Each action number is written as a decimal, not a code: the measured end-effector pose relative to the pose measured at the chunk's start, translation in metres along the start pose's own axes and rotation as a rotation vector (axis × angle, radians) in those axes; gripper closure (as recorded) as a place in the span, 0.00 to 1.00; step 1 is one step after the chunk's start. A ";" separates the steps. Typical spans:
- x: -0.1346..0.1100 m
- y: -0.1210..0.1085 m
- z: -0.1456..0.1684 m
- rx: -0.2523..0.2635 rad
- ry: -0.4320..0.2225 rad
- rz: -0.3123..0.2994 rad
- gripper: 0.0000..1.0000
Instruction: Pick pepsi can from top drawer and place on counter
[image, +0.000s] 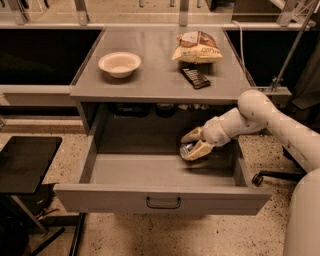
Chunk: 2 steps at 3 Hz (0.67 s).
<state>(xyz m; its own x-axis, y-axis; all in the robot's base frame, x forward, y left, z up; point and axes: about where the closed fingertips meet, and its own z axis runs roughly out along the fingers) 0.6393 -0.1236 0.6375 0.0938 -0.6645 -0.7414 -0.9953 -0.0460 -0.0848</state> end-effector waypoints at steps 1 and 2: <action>0.011 -0.003 -0.018 -0.006 -0.093 0.051 1.00; 0.011 0.001 -0.015 -0.009 -0.097 0.054 1.00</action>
Offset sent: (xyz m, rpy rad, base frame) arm 0.0803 -0.1615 0.0552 0.4515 -0.0105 -0.1892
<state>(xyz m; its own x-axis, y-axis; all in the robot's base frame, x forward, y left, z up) 0.6395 -0.1421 0.6391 0.0418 -0.5911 -0.8055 -0.9991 -0.0190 -0.0379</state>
